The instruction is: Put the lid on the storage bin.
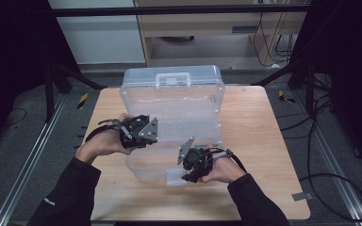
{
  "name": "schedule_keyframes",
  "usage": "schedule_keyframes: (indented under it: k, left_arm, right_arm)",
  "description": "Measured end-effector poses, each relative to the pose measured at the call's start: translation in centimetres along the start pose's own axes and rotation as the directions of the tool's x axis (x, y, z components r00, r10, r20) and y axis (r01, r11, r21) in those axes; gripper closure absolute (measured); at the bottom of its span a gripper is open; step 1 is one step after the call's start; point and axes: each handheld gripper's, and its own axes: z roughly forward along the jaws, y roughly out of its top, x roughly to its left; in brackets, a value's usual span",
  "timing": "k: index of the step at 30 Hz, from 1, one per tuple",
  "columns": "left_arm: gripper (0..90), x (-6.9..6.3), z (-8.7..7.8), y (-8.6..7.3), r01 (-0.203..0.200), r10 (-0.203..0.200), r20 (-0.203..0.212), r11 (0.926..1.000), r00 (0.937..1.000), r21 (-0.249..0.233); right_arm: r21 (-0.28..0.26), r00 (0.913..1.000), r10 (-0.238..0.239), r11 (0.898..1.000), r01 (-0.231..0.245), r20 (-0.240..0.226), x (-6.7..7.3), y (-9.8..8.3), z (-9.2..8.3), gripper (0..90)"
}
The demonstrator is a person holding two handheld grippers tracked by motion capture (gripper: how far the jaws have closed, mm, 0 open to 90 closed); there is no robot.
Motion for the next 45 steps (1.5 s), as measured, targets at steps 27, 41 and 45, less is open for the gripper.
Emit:
schedule_keyframes:
  k: [27,41,45]
  left_arm:
    - [85.8,-0.1,0.1,0.1,0.011,-0.011,-0.007,0.9999,0.9999,0.008]
    - [85.6,-0.6,0.3,0.1,0.012,-0.012,0.008,0.9999,0.9999,0.007]
    - [85.5,-0.7,0.3,0.1,0.007,-0.007,0.018,0.9999,0.9998,0.008]
  right_arm:
    - [-0.454,0.9320,0.343,0.853,-0.257,0.117,-0.1,-6.4,-7.3,90.0]
    - [-0.694,0.8720,0.469,0.675,-0.250,0.141,-1.6,-6.7,-10.5,90.0]
    - [-0.717,0.8327,0.532,0.640,-0.276,0.154,-3.2,-6.9,-10.9,89.8]
